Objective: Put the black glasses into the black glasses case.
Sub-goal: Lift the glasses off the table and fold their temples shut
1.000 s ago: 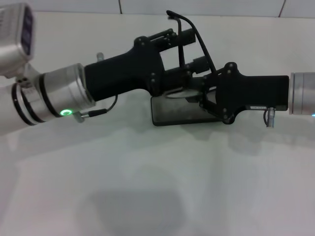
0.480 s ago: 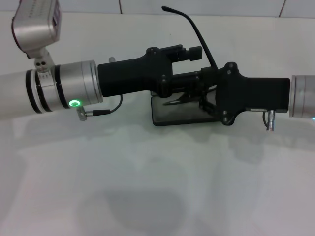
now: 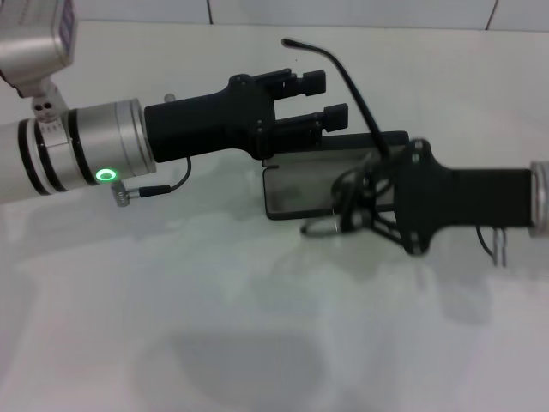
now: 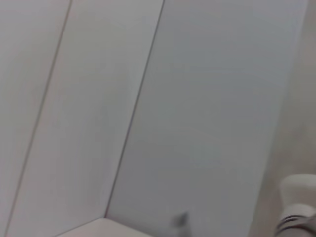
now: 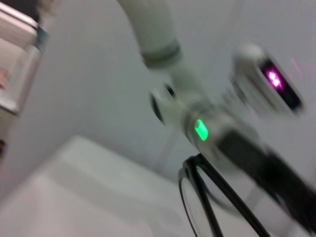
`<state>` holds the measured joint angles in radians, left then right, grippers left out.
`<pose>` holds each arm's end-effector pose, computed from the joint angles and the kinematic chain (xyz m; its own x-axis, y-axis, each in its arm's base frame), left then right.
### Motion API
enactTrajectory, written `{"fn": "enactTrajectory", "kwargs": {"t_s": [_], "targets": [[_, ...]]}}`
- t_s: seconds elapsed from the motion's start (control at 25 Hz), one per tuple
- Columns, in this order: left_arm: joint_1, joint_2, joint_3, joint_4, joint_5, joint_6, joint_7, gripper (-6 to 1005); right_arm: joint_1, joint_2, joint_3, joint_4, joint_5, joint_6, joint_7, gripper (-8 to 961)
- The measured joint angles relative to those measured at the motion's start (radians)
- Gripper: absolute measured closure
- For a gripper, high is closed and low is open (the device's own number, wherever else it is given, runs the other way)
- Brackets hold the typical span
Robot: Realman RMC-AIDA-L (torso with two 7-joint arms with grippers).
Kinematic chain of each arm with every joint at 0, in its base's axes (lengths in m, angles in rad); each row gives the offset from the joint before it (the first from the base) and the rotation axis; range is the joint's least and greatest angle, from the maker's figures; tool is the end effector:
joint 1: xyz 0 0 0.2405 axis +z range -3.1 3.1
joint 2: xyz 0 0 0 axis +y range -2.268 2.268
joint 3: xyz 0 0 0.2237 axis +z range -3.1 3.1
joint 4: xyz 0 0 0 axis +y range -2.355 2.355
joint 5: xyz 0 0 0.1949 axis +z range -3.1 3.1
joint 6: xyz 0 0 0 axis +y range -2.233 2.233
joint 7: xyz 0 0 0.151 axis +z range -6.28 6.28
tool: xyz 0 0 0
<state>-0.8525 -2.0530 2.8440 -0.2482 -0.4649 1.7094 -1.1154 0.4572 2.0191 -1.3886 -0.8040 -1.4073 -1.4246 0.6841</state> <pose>-0.1612 0.3205 -0.0128 0.6283 0.2581 0.7339 0.3623 -0.9319 0.0175 0.1573 0.2968 -0.0165 0.7691 0.4937 -0.4060 0.3383 -0.8533 -0.3967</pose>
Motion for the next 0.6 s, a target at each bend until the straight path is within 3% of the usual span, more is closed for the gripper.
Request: {"fn": "enactTrajectory", "kwargs": {"t_s": [0.28,0.6], "targets": [[-0.010,-0.016,0.000,-0.014,0.008,-0.078,0.004,310,0.011,0.003,0.004,0.017,0.012,-0.261,-0.035,794],[-0.018,-0.032,0.000,-0.004,-0.005,-0.030,0.111,312,0.125,0.006,-0.012,0.211,0.073,-0.235,0.012,788]]}}
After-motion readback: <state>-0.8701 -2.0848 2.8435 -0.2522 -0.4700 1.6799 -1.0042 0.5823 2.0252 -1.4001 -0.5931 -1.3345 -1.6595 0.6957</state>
